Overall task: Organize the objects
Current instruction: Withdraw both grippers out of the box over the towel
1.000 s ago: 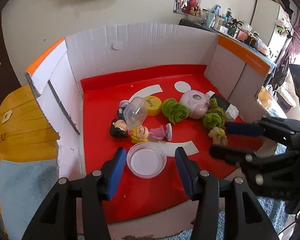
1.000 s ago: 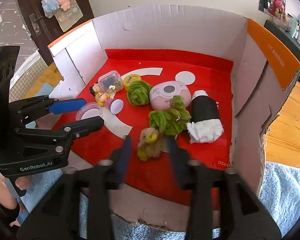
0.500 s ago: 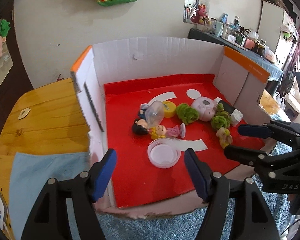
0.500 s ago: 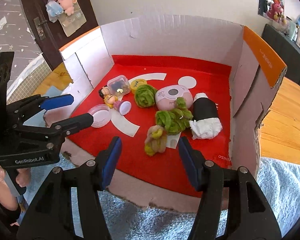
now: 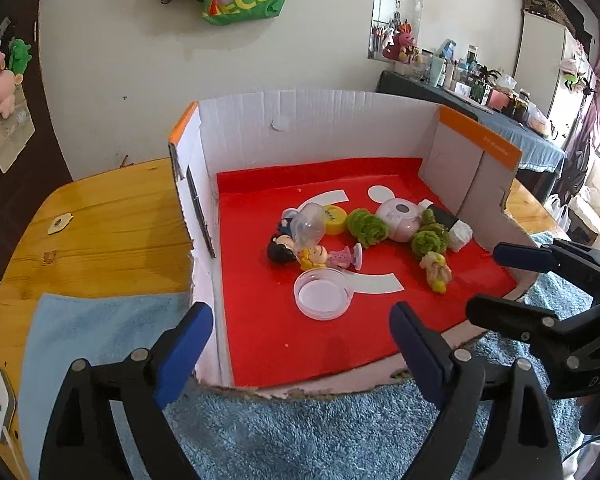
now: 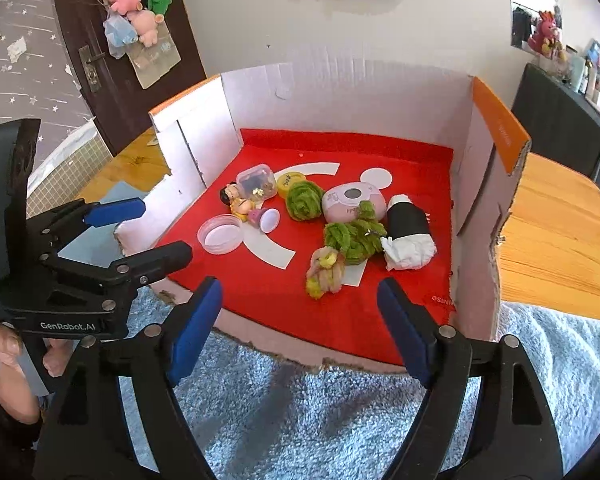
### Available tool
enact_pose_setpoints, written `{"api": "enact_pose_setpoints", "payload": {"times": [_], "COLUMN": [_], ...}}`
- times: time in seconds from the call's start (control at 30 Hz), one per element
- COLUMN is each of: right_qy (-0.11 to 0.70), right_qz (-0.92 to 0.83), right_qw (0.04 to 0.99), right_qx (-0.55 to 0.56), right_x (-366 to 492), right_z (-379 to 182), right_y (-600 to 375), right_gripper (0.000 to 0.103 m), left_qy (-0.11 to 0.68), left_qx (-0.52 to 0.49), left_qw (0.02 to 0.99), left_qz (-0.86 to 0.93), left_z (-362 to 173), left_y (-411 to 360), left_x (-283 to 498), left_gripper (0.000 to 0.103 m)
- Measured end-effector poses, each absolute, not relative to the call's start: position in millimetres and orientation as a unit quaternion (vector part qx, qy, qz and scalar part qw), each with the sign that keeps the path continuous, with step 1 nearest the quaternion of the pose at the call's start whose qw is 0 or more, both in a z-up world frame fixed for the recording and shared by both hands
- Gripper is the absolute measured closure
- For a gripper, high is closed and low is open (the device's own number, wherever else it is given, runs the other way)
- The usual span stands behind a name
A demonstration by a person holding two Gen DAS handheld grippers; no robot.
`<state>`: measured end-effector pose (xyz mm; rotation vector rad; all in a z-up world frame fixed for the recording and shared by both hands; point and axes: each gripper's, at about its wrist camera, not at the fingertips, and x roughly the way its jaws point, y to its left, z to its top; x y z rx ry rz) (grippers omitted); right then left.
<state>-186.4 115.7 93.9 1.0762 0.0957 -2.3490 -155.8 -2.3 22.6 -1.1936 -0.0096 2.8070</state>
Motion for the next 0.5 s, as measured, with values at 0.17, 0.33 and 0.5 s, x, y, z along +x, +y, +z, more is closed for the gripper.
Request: {"api": "enact_pose_setpoints", "payload": {"times": [0.17,0.33,0.5], "right_qy": [0.033,0.027,0.027], "right_qz": [-0.881,-0.885,-0.891], "right_qw": [0.27,0.269,0.263], "right_qx": [0.387,0.379,0.37], "right_x": [-178,-167,-154], "right_z": [100,104,107], "right_y": [120,126,130], "right_gripper": [0.017,0.013,0.012], "left_qy": [0.001,0.002,-0.003], "left_qx": [-0.38,-0.366,-0.368], "left_qw": [0.042,0.024,0.019], "left_qz": [0.924,0.93,0.93], "left_z": [28,35,32], "left_y": [-1,-5,-10], "left_x": [-146,-135,-128], "left_gripper": [0.0,0.0,0.0]}}
